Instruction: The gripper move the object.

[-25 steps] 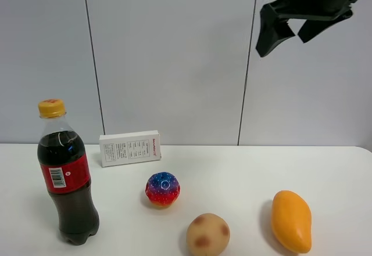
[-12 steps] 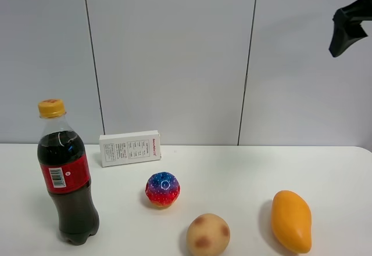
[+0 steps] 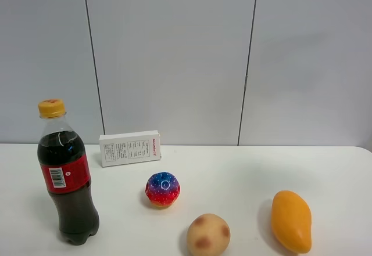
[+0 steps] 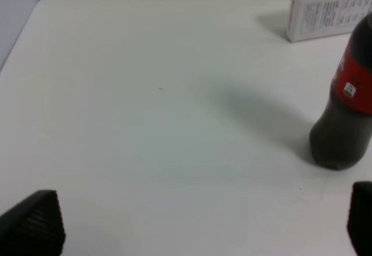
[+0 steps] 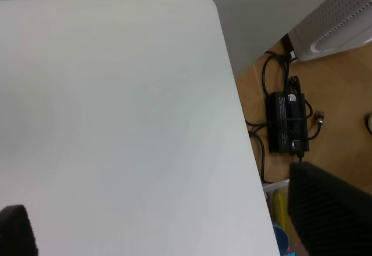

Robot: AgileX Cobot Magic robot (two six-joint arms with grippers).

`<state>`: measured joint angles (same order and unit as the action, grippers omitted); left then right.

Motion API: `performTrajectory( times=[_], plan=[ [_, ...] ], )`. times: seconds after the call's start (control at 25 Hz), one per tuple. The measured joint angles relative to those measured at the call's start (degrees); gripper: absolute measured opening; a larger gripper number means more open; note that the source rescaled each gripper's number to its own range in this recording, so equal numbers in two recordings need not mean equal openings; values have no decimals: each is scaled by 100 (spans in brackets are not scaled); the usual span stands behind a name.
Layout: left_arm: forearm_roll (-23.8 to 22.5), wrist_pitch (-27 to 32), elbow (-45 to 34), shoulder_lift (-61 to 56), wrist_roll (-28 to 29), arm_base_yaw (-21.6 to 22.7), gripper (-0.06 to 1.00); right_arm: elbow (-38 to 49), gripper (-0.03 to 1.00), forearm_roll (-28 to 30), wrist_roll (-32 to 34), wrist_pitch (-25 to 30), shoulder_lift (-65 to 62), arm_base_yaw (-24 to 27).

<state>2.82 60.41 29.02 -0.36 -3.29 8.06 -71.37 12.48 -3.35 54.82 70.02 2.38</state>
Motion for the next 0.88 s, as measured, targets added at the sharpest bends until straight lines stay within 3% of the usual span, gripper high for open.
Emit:
performTrajectory(
  times=[0.32,0.64,0.88],
  plan=[
    [0,0,0,0,0,0,100,1367,87,-26,335,44,-1762,0],
    [0,0,0,0,0,0,100,2677,87,-378,407,974,-3856,0],
    [0,0,0,0,0,0,100,3309,87,-786,407,1168,-5132,0]
  ],
)
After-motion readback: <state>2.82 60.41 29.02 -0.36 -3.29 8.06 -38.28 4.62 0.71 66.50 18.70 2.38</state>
